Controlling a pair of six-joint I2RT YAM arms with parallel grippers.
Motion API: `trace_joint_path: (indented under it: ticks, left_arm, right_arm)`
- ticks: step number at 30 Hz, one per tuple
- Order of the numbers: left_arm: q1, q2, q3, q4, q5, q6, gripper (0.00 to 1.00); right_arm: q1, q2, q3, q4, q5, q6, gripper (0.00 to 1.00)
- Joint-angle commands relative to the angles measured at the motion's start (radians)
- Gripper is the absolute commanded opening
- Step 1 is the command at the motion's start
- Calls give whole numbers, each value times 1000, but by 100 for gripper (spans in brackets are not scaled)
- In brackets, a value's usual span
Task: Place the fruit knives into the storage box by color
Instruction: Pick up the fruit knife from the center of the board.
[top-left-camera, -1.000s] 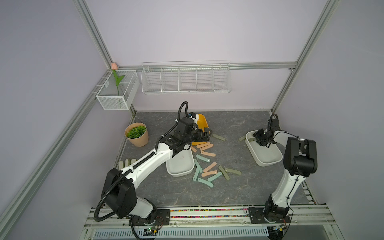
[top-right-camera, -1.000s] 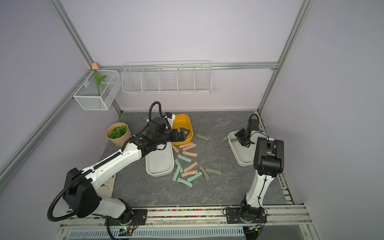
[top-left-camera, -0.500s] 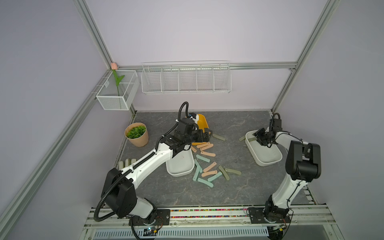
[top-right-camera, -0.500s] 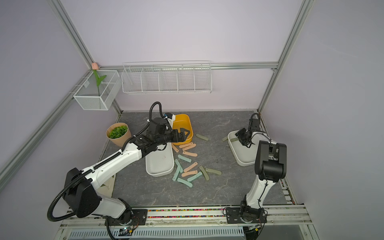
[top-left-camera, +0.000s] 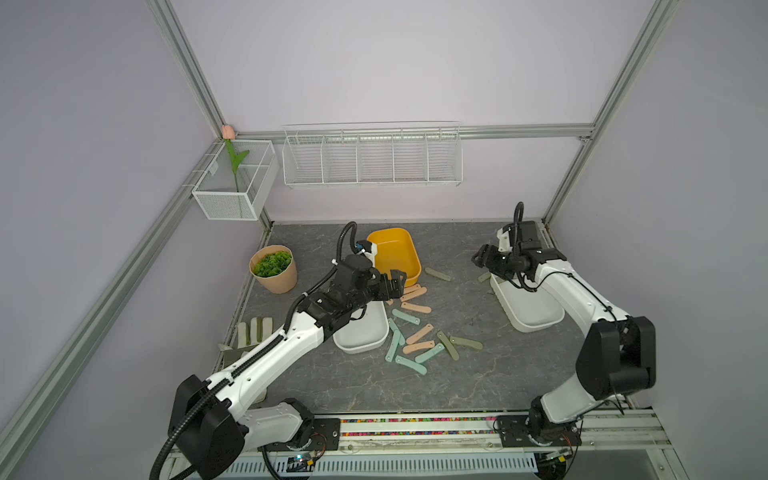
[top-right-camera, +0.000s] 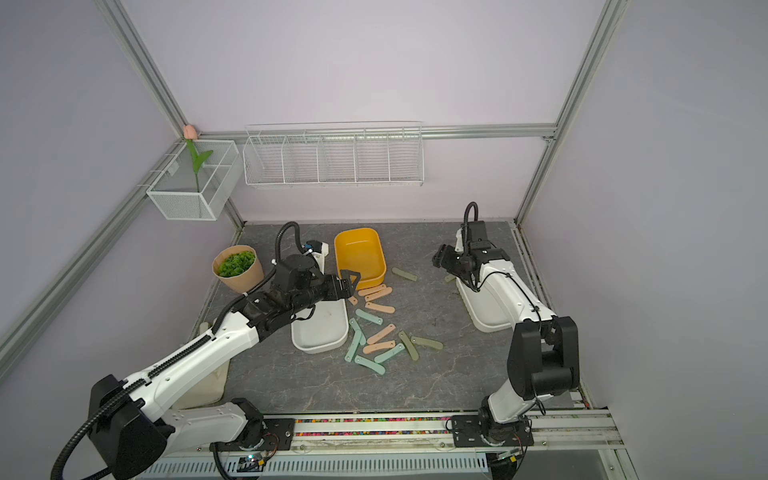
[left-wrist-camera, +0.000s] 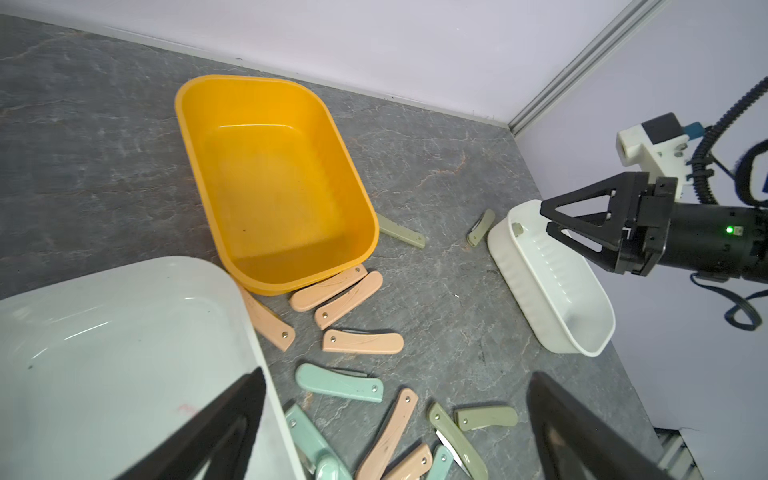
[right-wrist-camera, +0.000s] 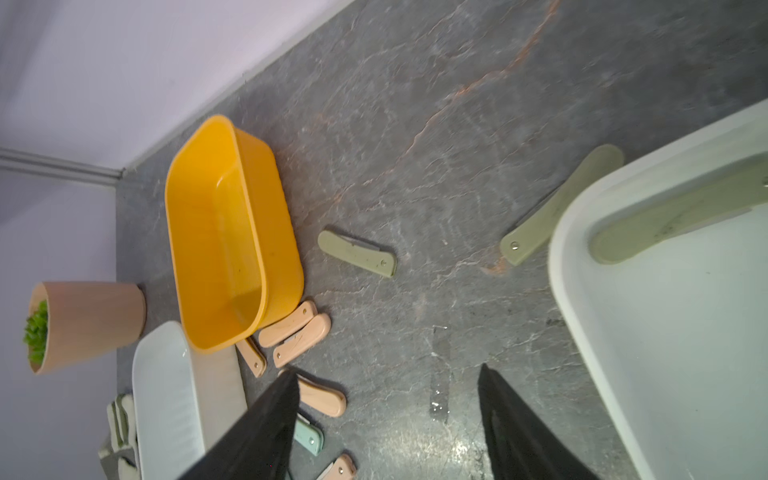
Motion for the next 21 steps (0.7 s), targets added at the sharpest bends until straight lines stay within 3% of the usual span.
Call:
trace_joint_path:
  ticks: [1, 9, 21]
  left_arm:
    - [15, -52, -23, -43, -54, 10, 99]
    - [66, -101, -49, -39, -28, 19, 99]
    - [73, -46, -34, -2, 19, 18, 99]
  right_arm:
    - [68, 110, 100, -113, 59, -124, 78]
    - [137, 373, 340, -211, 87, -190, 82]
    - [154, 652, 597, -261, 33, -190, 82]
